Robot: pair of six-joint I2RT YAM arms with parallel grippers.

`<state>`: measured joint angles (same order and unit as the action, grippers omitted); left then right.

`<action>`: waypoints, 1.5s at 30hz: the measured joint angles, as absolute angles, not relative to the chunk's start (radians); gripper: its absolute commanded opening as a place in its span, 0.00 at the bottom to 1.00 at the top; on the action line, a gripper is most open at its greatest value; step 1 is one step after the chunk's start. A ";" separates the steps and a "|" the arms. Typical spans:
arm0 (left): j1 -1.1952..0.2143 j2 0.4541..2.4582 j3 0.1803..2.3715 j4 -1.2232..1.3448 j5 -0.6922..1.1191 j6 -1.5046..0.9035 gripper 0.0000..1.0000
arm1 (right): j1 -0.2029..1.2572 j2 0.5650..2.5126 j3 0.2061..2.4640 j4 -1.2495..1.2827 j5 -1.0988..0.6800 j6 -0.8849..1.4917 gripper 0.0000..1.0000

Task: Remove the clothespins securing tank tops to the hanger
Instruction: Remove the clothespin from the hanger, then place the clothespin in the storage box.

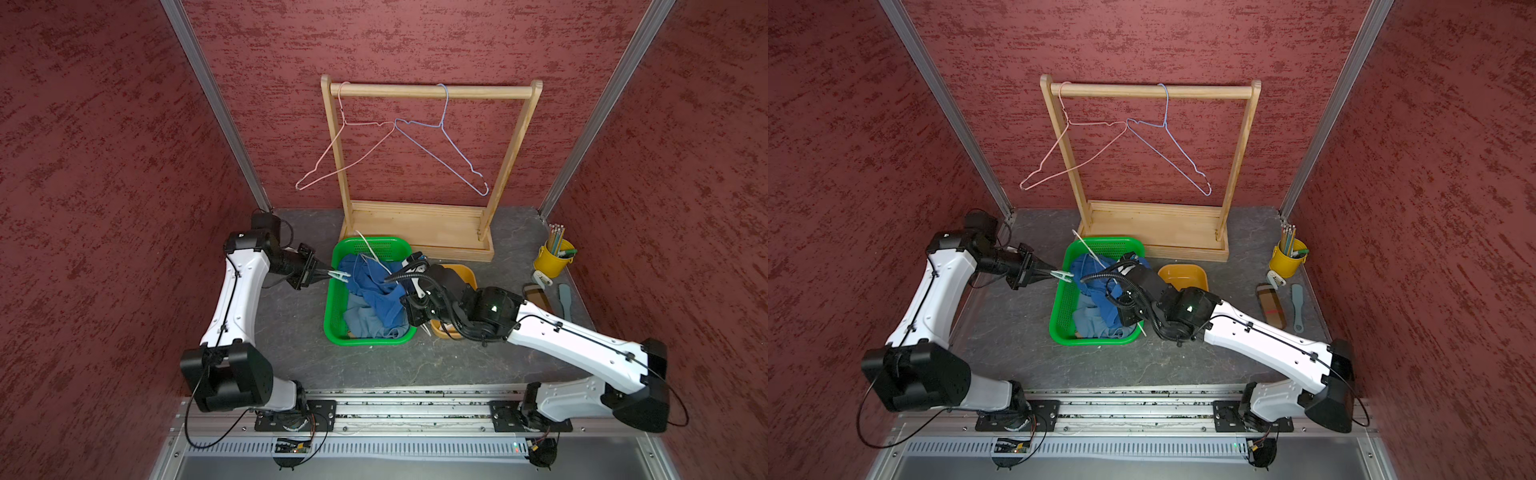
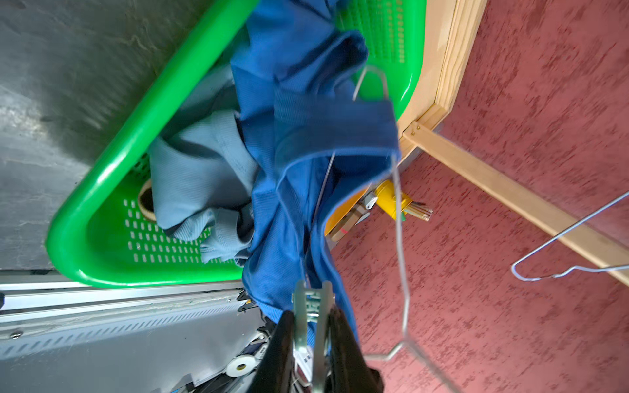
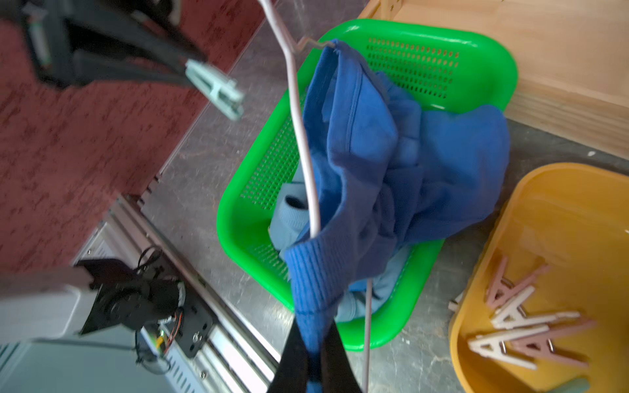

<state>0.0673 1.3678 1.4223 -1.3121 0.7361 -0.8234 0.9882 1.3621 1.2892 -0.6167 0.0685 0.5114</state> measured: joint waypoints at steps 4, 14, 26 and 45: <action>-0.164 1.201 1.371 -1.221 0.614 -0.978 0.23 | 0.815 1.421 1.288 -0.513 -0.106 0.513 0.00; -0.709 1.128 1.121 -0.849 0.197 -1.279 0.23 | 0.604 1.692 1.415 -0.455 -0.509 0.481 0.00; -1.015 1.431 1.146 -0.397 -0.181 -1.312 0.21 | 0.507 1.758 1.483 -0.461 -0.702 0.457 0.00; -1.170 1.890 1.448 -0.336 -0.433 -1.224 0.20 | 0.428 1.792 1.431 -0.394 -0.852 0.459 0.00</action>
<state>-1.1698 1.8900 1.4475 -0.3359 -0.4328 -1.2243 0.4278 1.7924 1.4311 -0.3939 -0.8524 0.4587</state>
